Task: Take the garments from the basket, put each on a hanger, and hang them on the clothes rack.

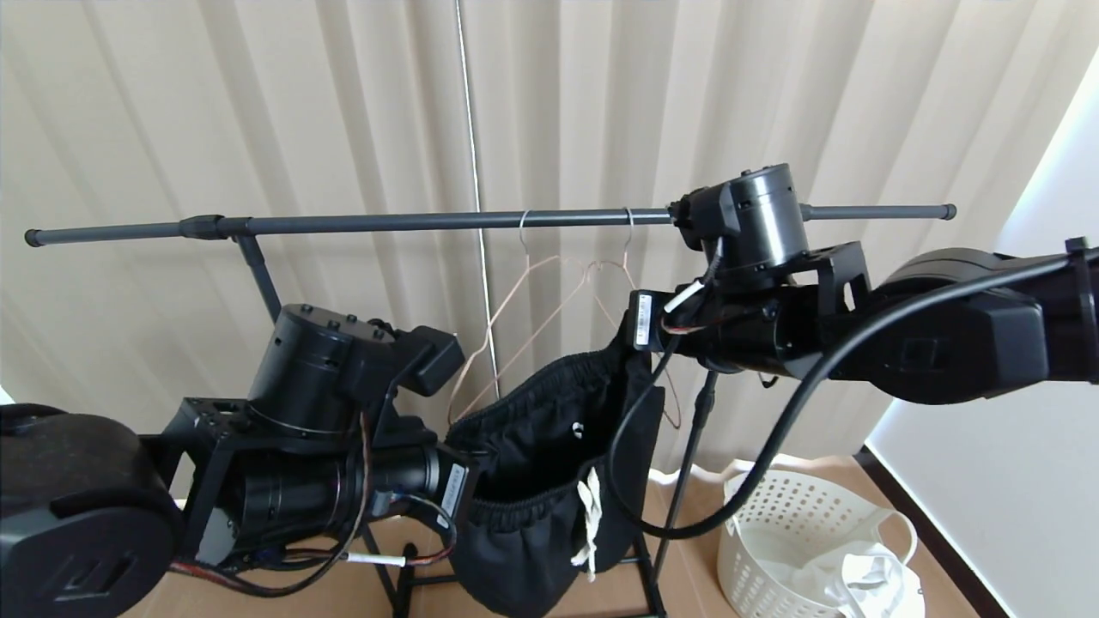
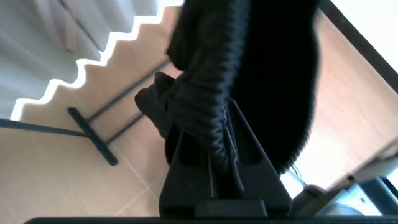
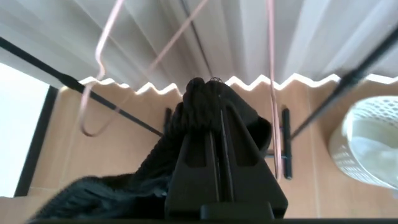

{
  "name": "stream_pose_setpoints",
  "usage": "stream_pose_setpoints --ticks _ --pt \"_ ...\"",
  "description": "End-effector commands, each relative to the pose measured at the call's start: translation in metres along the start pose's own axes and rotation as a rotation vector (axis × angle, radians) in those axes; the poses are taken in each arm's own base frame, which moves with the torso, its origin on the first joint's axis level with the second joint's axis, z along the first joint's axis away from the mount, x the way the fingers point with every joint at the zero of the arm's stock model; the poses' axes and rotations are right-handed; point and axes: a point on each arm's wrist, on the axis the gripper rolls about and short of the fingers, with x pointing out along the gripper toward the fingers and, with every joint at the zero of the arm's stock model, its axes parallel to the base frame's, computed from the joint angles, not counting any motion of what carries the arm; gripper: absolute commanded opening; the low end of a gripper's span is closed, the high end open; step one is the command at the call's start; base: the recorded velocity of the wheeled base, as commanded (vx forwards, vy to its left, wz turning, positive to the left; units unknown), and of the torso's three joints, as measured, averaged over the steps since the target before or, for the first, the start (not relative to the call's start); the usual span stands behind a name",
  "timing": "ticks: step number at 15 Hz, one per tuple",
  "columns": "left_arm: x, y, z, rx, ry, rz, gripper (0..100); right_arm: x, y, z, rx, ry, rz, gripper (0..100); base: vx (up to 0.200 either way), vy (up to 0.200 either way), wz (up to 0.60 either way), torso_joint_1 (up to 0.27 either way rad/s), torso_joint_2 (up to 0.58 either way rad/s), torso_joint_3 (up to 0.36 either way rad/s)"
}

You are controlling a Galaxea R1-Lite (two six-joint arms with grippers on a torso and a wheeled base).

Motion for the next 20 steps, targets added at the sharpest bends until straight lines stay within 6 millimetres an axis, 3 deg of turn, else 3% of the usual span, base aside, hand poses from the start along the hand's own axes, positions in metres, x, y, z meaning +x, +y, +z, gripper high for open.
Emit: stream_pose_setpoints --ticks 1,7,8,13,16,20 --pt "0.017 0.013 0.012 -0.021 -0.003 0.037 0 -0.023 -0.015 -0.011 -0.031 0.012 -0.057 0 0.000 0.000 0.00 0.000 0.00 0.000" --pt "0.051 0.013 0.027 0.000 0.004 0.038 0 -0.026 -0.018 -0.021 -0.095 0.043 -0.135 0 0.000 0.000 0.00 0.000 0.00 0.000" --pt "0.052 0.013 0.026 0.020 0.009 0.038 100 -0.025 -0.021 -0.022 -0.095 0.048 -0.143 0 0.000 0.000 0.00 0.000 0.00 0.000" --pt "0.033 0.020 0.021 0.032 -0.004 0.020 100 -0.020 -0.027 -0.022 -0.098 0.057 -0.169 0 0.000 0.000 0.00 0.000 0.00 0.000" --pt "0.023 0.032 0.030 0.030 -0.044 -0.004 100 -0.024 -0.028 -0.024 -0.104 0.062 -0.170 0 0.000 0.000 0.00 0.000 0.00 0.000" --pt "0.053 0.032 0.054 0.035 -0.078 0.057 100 -0.025 -0.029 -0.027 -0.112 0.073 -0.173 0 0.000 0.000 0.00 0.000 0.00 0.000"
